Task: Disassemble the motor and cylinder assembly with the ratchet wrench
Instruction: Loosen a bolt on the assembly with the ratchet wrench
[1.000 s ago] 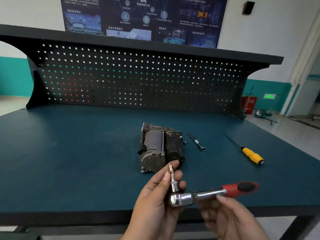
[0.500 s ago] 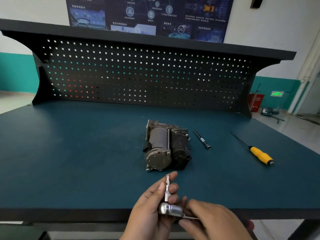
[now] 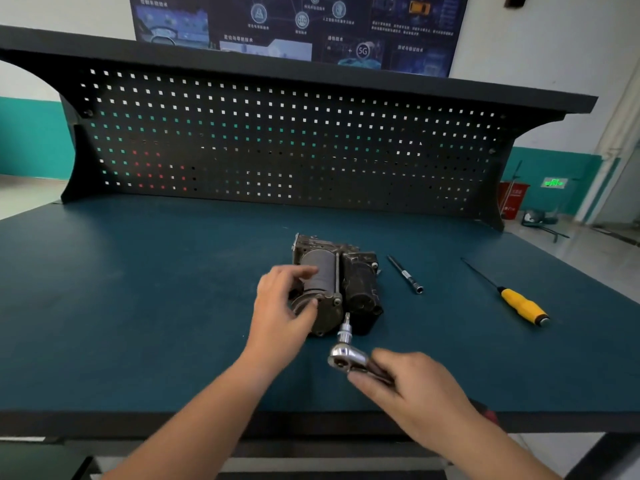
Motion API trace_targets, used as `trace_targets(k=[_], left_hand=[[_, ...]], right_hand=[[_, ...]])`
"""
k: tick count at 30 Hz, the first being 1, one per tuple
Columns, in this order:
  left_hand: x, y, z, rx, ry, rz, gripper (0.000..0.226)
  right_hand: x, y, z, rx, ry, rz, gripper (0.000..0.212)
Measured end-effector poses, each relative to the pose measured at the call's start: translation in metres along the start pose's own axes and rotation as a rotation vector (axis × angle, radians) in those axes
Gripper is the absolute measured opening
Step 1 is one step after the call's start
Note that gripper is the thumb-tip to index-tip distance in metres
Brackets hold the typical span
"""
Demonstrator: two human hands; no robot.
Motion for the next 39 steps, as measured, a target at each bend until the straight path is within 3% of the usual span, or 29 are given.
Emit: trace_targets(k=[7,12,19,39], left_hand=[[-0.032,-0.012,-0.019,-0.278,-0.12,-0.156,0.023],[-0.04,-0.01,-0.026,-0.3,-0.151,-0.172,0.033],[-0.04,-0.014,-0.023,-0.287,-0.136,-0.103,0.015],[-0.04,-0.014,-0.025,-0.31,-0.132,-0.075,0.019]], right_hand=[[-0.006,-0.025,0.008,-0.008,0.019,-0.045,0.056],[-0.008,-0.034,0.01,-0.005,-0.012,-0.056,0.055],[-0.005,-0.037,0.017,-0.023,-0.029,-0.039,0.058],[-0.007,-0.04,0.02,-0.002,0.053,-0.079,0.062]])
Point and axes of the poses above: each hand's wrist, its own y-axis away from the middle knuckle, its own x-axis out of the back of the hand, z = x × y, the point moved 4 cm from there along -y, towards the middle knuckle, and after that the axes turned 9 degrees about -y, right-handed, at the moved point
